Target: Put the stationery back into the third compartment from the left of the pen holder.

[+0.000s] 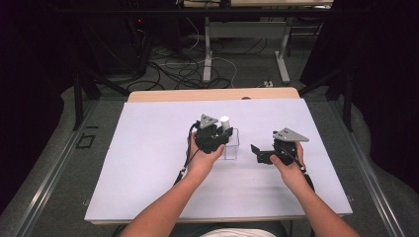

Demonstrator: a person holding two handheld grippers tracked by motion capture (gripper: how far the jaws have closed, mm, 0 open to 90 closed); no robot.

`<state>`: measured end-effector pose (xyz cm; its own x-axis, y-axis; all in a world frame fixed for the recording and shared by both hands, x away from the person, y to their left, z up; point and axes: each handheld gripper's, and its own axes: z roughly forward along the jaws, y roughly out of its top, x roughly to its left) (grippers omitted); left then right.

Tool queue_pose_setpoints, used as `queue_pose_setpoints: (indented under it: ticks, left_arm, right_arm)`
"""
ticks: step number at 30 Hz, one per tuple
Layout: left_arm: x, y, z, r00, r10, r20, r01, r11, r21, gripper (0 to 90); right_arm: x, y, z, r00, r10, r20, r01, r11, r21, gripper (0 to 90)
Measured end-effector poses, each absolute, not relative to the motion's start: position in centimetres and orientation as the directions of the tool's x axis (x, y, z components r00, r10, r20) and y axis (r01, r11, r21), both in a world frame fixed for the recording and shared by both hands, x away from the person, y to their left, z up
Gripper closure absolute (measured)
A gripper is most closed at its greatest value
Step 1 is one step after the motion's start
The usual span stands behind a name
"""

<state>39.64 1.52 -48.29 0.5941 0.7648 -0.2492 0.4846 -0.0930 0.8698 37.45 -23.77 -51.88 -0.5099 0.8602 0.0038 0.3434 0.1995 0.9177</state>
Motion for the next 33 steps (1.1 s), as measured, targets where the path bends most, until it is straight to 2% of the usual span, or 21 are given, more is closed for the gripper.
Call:
queue_pose_setpoints:
  ticks: [29, 33]
  left_arm:
    - [39.4, 0.1, -49.6, 0.612, 0.772, -0.172, 0.473, -0.183, 0.862, 68.2]
    - [39.3, 0.3, -49.3, 0.612, 0.775, -0.156, 0.446, -0.175, 0.878, 53.4]
  right_arm:
    - [37.5, -23.6, -52.4, -0.527, 0.849, 0.043, 0.368, 0.182, 0.912, 0.0]
    - [37.5, -23.6, -52.4, -0.528, 0.848, 0.052, 0.375, 0.178, 0.910, 0.0]
